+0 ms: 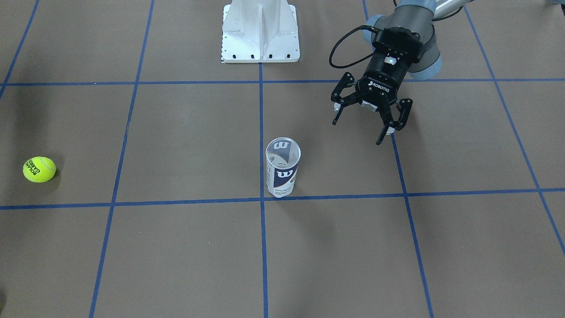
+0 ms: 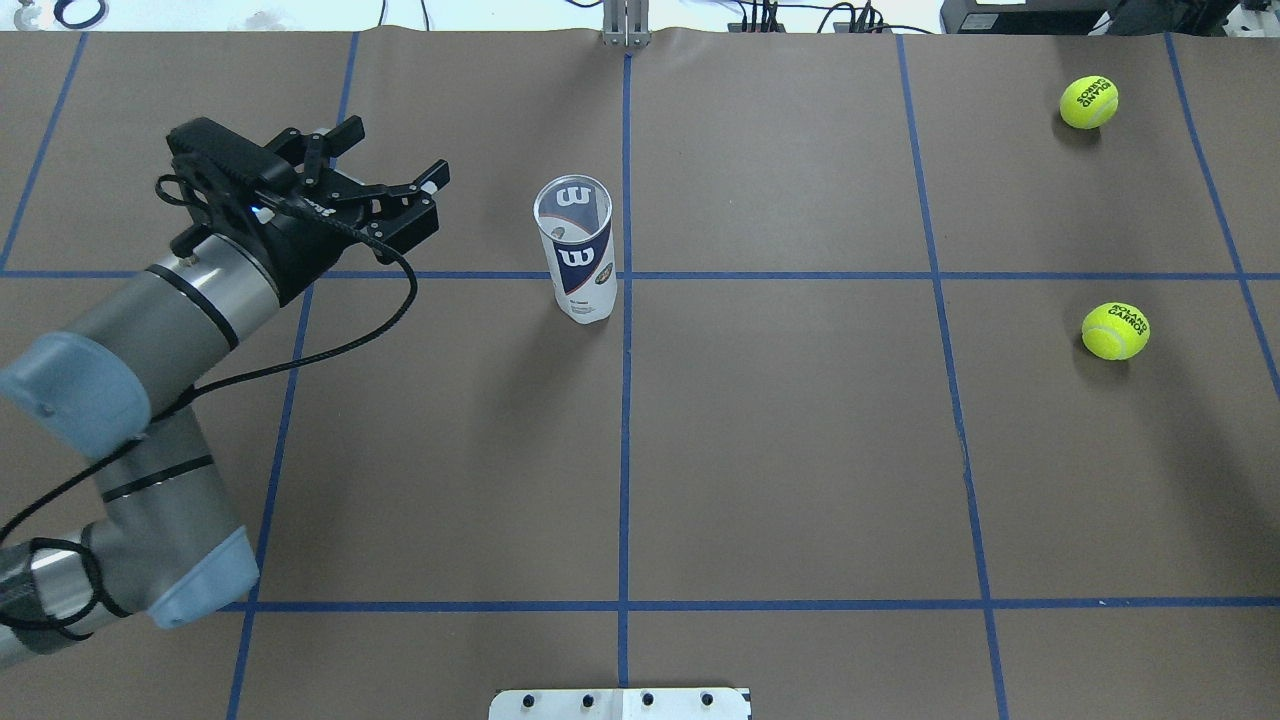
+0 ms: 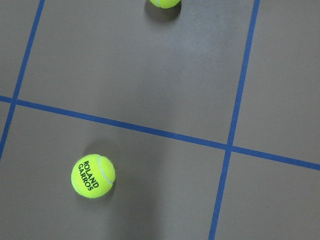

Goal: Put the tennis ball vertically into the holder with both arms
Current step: 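Lower the right gripper onto the nearer yellow ball while the left gripper hovers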

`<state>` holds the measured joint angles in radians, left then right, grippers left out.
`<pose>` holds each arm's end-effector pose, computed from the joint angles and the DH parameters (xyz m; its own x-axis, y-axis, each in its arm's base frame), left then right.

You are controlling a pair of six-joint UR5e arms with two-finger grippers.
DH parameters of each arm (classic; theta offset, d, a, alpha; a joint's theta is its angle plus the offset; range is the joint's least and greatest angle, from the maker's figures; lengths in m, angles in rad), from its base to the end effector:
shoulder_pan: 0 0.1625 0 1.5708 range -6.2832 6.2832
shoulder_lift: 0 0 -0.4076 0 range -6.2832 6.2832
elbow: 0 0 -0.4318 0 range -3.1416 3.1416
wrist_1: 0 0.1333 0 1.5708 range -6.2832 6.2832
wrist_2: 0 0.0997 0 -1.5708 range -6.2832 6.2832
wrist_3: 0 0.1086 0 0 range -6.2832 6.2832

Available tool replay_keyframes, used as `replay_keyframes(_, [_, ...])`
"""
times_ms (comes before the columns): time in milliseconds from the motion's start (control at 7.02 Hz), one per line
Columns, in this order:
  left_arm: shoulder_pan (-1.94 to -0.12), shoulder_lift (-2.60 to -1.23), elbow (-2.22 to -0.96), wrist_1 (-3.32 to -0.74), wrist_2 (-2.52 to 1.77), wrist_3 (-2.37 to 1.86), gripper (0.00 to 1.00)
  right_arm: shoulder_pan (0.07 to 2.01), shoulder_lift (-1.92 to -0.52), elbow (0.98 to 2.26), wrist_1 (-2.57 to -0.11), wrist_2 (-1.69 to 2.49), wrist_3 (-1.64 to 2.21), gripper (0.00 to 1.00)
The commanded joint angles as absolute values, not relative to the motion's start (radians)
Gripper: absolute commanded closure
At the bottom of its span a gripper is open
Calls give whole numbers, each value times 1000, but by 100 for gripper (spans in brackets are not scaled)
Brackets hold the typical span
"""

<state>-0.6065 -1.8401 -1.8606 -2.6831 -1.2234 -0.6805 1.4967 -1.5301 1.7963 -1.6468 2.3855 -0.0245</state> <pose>0.3681 -0.4626 0.2169 0.5810 0.4864 -0.6526 0.5765 0.3201 0.7518 0.0138 -0.5477 0.5105 0.6720 -0.2119 0.7096 0.0892 0.9744 0.2065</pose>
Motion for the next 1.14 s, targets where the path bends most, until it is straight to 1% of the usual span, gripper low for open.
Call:
replay_keyframes(0, [-681, -1796, -2034, -2316, -1448, -891, 1, 1483, -1533, 1793, -1640, 2390, 237, 0])
replay_keyframes(142, [-680, -1795, -2004, -2315, -1442, -981, 2, 1447, -1526, 1795, -1622, 2387, 282, 0])
replay_keyframes(285, [-667, -1799, -1973, -2318, -1387, -1021, 2, 1369, -1525, 1784, -1614, 2369, 310, 0])
replay_keyframes(427, [-667, -1798, -1967, -2319, -1369, -1022, 2, 1305, -1523, 1783, -1599, 2355, 314, 0])
replay_keyframes(712, [-666, -1808, -1953, -2319, -1367, -1016, 2, 1157, -1537, 1764, -1476, 2231, 481, 0])
replay_keyframes(854, [-666, -1810, -1944, -2319, -1367, -1012, 2, 1125, -1536, 1752, -1442, 2224, 498, 0])
replay_keyframes(997, [-666, -1810, -1942, -2319, -1367, -1009, 2, 1091, -1501, 1718, -1431, 2218, 496, 0])
